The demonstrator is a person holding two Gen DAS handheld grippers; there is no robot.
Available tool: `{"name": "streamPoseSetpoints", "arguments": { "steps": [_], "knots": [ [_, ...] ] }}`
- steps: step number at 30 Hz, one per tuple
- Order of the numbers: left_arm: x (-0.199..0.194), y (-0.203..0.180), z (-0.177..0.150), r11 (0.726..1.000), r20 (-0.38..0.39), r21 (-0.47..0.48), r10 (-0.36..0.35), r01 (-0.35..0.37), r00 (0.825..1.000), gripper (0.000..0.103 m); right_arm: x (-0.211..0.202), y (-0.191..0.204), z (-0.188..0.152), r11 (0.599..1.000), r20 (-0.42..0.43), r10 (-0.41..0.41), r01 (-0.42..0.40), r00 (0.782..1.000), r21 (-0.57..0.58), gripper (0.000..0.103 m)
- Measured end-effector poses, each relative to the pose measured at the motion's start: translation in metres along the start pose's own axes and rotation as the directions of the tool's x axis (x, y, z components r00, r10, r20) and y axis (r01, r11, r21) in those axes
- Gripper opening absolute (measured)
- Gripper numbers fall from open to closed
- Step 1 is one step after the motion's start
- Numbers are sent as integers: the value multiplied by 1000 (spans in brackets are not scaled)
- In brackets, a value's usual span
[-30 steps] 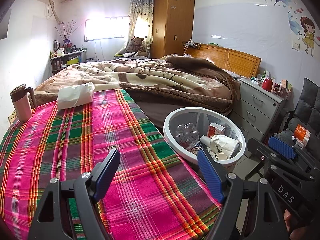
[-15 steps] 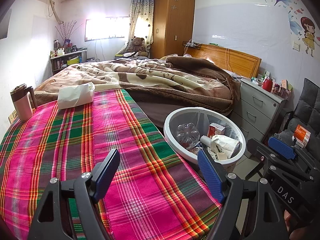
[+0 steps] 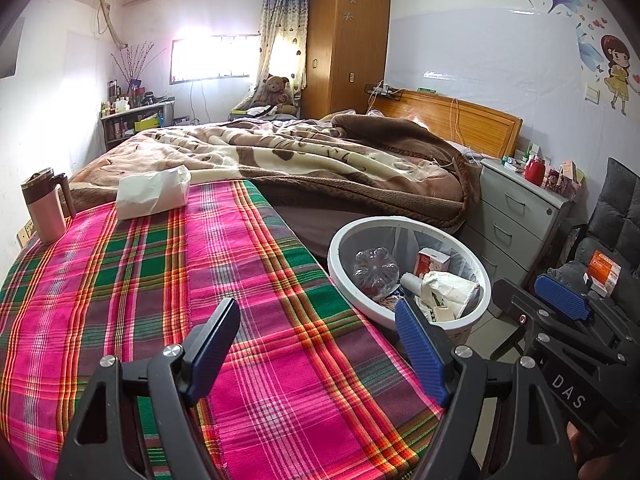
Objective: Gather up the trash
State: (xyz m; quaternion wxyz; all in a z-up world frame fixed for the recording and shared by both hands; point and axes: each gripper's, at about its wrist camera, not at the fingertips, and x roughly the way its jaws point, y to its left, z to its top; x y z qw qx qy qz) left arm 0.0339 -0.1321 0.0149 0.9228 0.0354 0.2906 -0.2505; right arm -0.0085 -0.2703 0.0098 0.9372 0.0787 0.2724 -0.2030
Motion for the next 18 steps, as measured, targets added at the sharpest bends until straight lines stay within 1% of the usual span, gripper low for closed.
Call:
{"name": "streamPoseSetpoints", "arguments": {
  "steps": [18],
  "knots": [
    [-3,0,4,1000,4,-8,0,0,1000,81,0,2,0,1000,-6,2,-2,1000,-2,58]
  ]
}}
